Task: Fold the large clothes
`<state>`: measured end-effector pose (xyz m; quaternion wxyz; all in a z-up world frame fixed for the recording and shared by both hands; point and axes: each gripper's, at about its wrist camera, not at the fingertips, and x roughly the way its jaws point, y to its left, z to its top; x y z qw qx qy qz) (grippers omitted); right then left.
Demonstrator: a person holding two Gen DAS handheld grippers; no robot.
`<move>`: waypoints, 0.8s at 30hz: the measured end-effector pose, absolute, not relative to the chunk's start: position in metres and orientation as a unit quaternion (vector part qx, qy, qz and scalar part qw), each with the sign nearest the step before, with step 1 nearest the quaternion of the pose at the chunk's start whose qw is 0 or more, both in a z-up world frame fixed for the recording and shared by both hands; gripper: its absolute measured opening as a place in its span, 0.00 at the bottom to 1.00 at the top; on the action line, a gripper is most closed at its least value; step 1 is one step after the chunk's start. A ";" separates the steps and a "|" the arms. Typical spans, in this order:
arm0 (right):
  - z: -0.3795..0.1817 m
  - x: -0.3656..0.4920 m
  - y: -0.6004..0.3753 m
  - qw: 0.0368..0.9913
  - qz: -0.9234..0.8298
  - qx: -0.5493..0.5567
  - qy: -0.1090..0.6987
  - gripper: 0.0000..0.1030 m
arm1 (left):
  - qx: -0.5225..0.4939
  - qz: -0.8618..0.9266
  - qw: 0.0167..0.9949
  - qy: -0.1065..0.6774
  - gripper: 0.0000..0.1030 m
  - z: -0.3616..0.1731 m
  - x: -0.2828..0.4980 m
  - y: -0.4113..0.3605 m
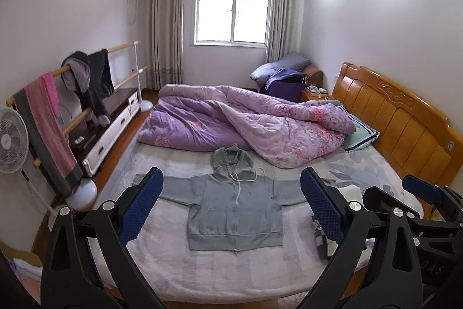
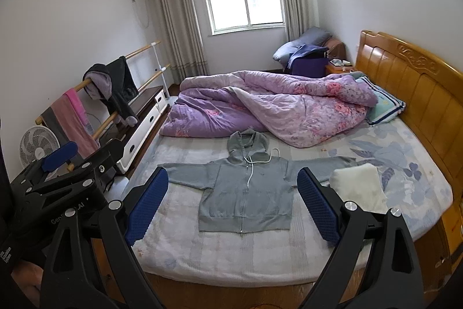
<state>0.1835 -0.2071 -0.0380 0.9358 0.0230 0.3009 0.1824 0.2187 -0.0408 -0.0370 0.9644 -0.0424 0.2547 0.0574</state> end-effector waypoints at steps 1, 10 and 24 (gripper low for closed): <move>-0.039 0.192 -0.209 0.934 0.187 0.024 0.302 0.85 | -0.047 0.058 0.963 0.258 0.93 -0.038 0.228 -0.043; -0.056 0.262 -0.198 0.920 0.201 0.022 0.335 0.85 | -0.050 0.085 0.953 0.287 0.93 -0.059 0.303 -0.033; -0.116 0.381 -0.066 0.902 0.184 0.005 0.390 0.85 | -0.100 0.063 0.928 0.352 0.93 -0.140 0.427 0.126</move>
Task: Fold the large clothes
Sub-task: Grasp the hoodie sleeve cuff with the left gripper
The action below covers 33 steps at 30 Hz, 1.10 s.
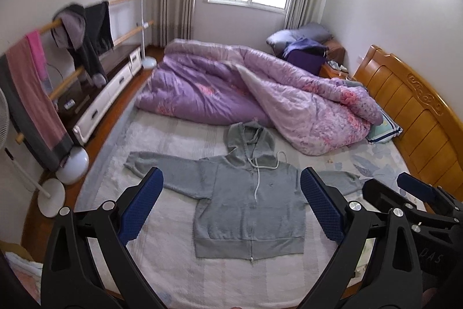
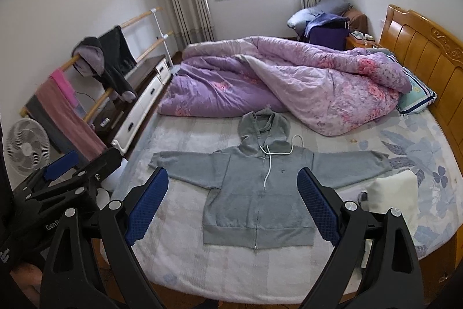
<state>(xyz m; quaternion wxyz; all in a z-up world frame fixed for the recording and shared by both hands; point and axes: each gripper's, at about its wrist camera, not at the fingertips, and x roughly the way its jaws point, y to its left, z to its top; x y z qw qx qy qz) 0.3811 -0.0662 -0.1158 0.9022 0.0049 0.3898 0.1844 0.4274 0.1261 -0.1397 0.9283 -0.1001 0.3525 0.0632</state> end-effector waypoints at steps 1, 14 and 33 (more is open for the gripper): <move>-0.123 0.394 -0.050 0.900 0.183 0.007 0.395 0.85 | -0.112 0.059 0.925 0.359 0.93 -0.147 0.439 0.145; -0.284 0.538 0.056 0.860 0.130 0.015 0.493 0.85 | -0.303 0.113 0.837 0.441 0.93 -0.335 0.562 0.406; -0.552 0.660 0.086 0.788 0.153 0.047 0.595 0.85 | -0.401 0.288 0.730 0.472 0.93 -0.648 0.638 0.553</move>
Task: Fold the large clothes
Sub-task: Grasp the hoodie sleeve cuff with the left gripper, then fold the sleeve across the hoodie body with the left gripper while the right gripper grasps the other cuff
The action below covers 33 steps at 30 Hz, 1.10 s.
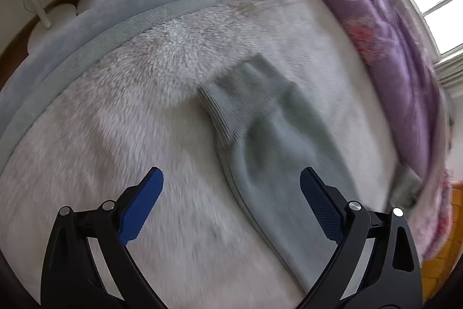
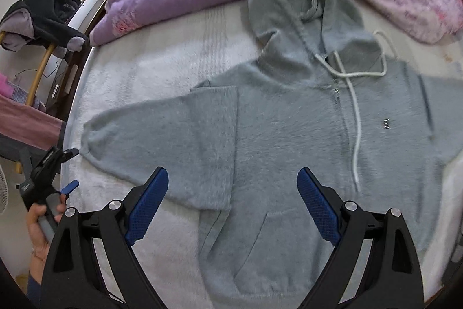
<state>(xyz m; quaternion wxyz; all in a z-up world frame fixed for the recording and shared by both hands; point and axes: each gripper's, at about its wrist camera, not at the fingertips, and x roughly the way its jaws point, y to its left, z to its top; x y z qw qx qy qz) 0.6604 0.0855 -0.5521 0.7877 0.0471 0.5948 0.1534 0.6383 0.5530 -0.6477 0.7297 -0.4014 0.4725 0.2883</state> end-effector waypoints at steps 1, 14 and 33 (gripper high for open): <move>-0.561 0.663 0.083 0.785 0.154 0.053 0.598 0.85 | -0.401 0.292 0.729 0.472 0.93 -0.655 0.641 0.556; -0.607 0.684 0.058 0.765 0.175 0.107 0.611 0.76 | -0.327 0.269 0.804 0.417 0.11 -0.600 0.663 0.538; -0.504 0.778 -0.214 0.840 0.093 0.103 0.524 0.72 | -0.276 -0.024 0.899 0.341 0.11 -0.442 0.792 0.118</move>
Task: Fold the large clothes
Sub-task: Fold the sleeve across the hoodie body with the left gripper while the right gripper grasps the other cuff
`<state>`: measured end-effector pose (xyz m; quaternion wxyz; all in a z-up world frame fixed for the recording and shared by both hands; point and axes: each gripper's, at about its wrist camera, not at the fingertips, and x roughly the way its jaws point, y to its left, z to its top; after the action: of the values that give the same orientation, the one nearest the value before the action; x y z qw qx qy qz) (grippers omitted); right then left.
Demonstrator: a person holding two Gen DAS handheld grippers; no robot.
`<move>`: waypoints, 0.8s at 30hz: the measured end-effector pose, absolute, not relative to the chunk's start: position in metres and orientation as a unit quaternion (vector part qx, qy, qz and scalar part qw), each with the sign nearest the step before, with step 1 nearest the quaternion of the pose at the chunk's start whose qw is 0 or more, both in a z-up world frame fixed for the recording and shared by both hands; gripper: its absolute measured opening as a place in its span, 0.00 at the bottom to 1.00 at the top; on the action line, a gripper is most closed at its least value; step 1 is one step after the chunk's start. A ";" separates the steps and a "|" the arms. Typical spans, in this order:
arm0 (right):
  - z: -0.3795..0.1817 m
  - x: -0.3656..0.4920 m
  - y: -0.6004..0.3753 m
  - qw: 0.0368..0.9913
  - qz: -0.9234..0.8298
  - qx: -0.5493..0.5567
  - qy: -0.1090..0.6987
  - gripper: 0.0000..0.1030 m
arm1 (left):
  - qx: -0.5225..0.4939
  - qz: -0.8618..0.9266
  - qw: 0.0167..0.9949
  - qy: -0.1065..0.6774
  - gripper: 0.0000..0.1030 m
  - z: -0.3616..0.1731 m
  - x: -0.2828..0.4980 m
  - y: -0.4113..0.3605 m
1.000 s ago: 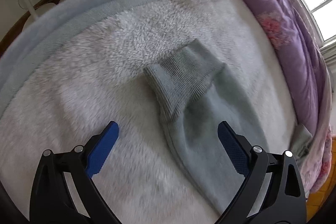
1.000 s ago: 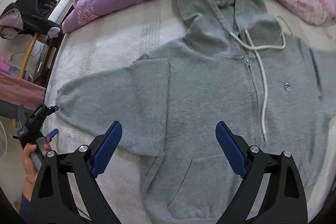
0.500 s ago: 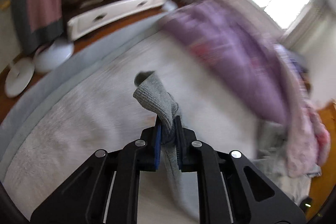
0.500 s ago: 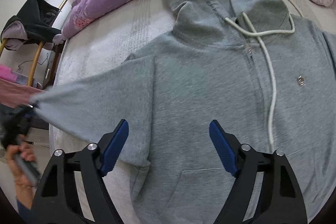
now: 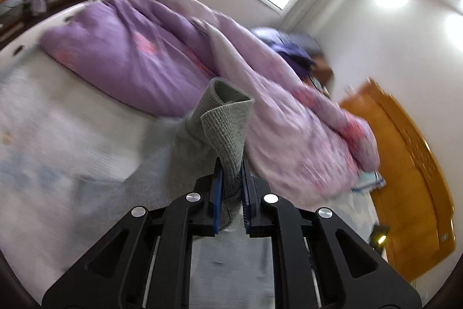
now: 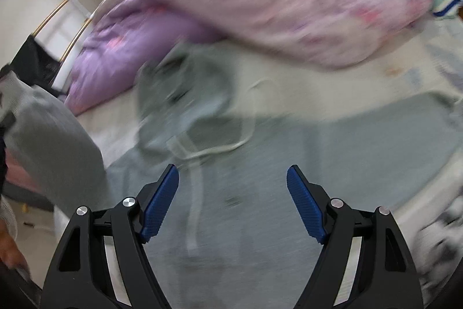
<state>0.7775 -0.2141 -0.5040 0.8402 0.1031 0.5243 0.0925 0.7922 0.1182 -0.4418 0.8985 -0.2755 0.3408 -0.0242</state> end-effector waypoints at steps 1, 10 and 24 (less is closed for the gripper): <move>-0.499 0.782 -0.234 0.846 0.079 0.098 0.518 0.72 | -0.273 -0.030 0.895 0.351 0.11 -0.450 0.796 0.097; -0.506 0.816 -0.398 0.846 -0.067 0.071 0.524 0.73 | -0.218 -0.053 0.849 0.478 0.11 -0.568 0.836 -0.065; -0.613 0.830 -0.568 0.721 -0.277 0.242 0.587 0.75 | -0.192 -0.046 0.792 0.578 0.60 -0.653 0.827 -0.094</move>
<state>0.8299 -0.5681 -0.6132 0.7212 0.2421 0.5870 -0.2770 0.8268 -0.0942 -0.6531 0.7920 -0.1915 0.5779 -0.0462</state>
